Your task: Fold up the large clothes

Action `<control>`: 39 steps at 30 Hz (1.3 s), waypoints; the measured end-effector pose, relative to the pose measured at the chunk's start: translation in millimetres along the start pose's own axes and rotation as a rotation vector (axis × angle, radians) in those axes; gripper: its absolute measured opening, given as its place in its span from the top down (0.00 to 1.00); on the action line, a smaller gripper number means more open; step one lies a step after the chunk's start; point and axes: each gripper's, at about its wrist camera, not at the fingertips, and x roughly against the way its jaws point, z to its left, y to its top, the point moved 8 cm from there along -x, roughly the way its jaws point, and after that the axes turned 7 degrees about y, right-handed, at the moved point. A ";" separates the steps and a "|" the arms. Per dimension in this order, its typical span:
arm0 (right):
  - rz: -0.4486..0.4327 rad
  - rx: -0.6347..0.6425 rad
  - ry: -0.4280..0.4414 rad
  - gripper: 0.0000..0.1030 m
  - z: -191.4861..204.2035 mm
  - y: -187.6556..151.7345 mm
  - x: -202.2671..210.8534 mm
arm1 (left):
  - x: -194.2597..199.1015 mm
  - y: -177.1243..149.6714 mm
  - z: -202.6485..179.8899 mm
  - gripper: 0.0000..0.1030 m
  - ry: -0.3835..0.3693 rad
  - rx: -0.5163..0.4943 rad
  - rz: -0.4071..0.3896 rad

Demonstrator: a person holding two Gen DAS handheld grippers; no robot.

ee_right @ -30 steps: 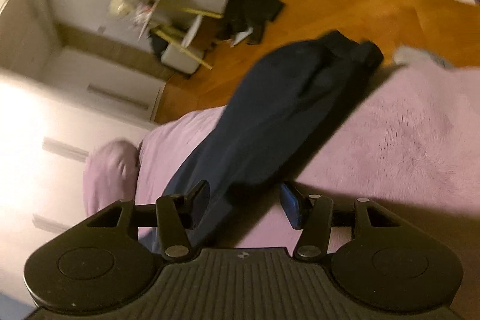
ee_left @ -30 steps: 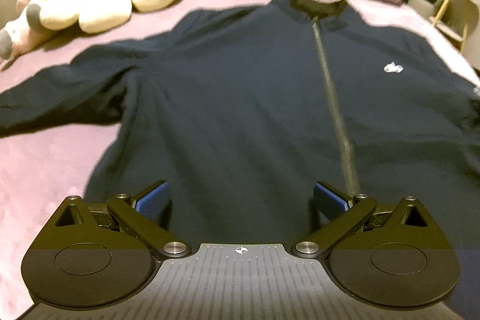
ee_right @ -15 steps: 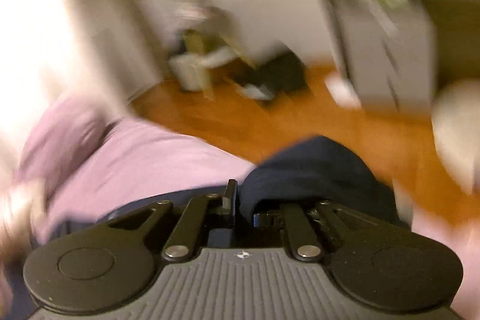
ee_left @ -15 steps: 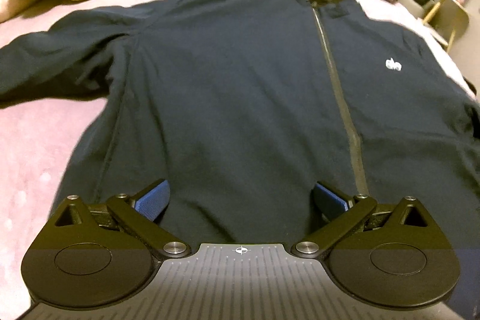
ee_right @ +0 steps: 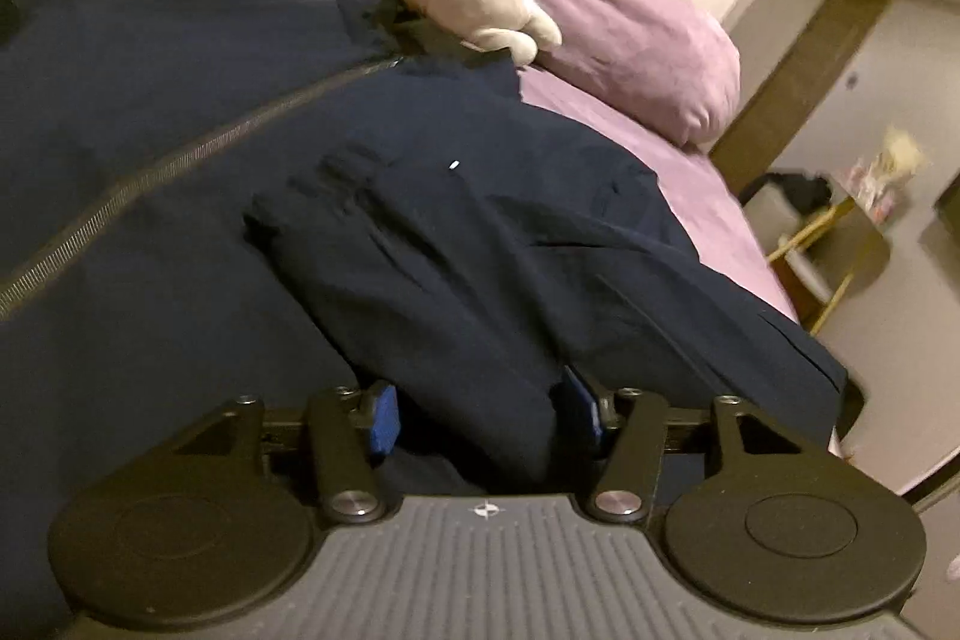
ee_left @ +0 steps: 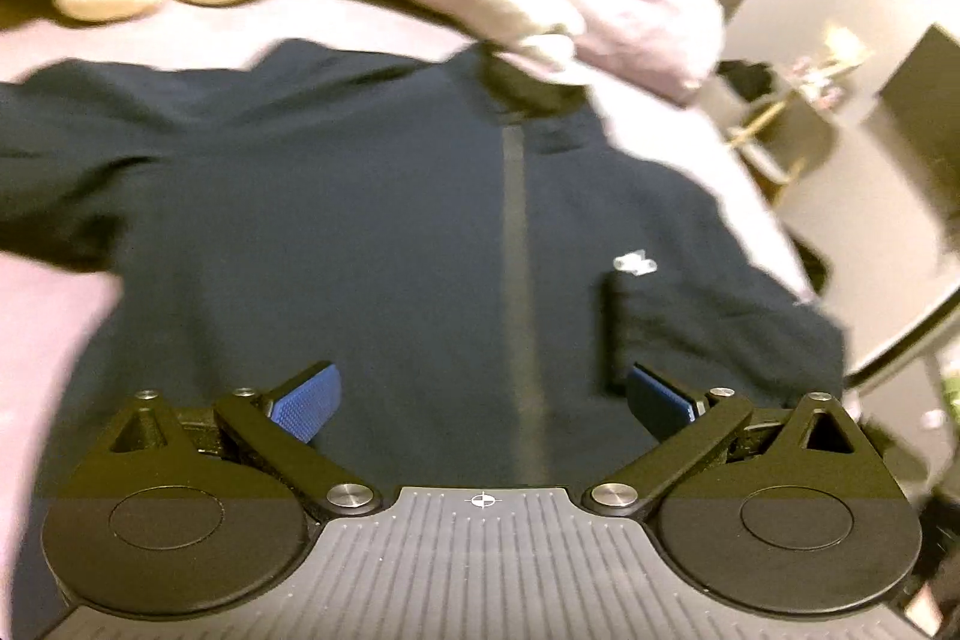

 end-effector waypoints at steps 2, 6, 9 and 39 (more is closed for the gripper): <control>-0.050 -0.134 0.057 0.35 -22.6 7.2 25.5 | -15.0 5.5 -20.8 0.00 -0.068 -0.003 0.006; -0.159 -0.562 0.192 0.39 -77.9 -19.3 68.0 | -56.8 7.4 -56.8 0.06 -0.156 -0.039 0.054; -0.184 -0.831 0.288 0.59 -88.1 -62.6 86.7 | -97.0 1.6 -65.7 0.22 -0.166 0.007 0.151; -0.201 -1.067 0.498 0.62 -82.5 -48.1 55.0 | -91.2 57.7 66.3 0.80 0.145 0.018 -0.012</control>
